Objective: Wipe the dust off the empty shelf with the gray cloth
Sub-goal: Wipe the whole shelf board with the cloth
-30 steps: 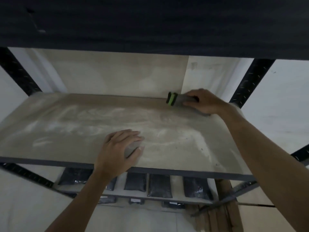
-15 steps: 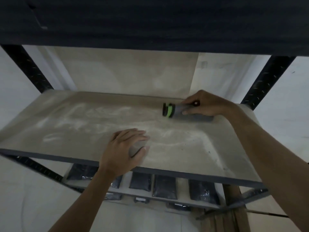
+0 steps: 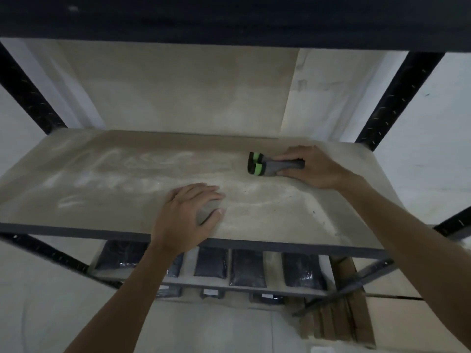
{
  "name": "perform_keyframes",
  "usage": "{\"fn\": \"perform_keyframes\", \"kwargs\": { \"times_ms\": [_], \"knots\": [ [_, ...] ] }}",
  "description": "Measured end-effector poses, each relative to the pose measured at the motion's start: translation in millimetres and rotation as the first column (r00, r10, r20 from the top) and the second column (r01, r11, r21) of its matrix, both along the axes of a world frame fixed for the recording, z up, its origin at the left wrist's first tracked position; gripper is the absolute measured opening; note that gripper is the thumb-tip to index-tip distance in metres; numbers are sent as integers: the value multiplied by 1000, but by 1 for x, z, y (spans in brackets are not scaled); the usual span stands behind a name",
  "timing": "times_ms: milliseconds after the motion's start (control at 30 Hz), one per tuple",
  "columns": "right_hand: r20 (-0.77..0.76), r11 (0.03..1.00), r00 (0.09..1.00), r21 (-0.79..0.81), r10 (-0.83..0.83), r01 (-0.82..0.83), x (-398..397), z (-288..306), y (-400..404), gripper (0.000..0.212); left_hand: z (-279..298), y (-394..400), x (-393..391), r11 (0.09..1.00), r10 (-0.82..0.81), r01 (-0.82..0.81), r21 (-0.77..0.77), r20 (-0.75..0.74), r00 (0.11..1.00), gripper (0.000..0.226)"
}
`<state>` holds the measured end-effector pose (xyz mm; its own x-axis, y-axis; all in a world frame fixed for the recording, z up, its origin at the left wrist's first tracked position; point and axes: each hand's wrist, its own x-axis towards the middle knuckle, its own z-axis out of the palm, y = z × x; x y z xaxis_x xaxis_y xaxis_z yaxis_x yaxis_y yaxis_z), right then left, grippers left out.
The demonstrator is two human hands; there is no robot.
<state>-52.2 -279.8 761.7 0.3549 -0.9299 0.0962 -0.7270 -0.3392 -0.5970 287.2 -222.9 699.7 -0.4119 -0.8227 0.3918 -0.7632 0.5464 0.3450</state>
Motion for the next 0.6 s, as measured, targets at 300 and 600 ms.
{"fn": "perform_keyframes", "kwargs": {
  "times_ms": [300, 600],
  "knots": [
    [29, 997, 996, -1, 80, -80, 15, 9, 60, 31, 0, 0, 1, 999, -3, 3, 40, 7, 1000, 43],
    [81, 985, 992, 133, 101, -111, 44, 16, 128, 33, 0, 0, 2, 999, -1, -1, 42, 29, 1000, 43]
  ]
}}
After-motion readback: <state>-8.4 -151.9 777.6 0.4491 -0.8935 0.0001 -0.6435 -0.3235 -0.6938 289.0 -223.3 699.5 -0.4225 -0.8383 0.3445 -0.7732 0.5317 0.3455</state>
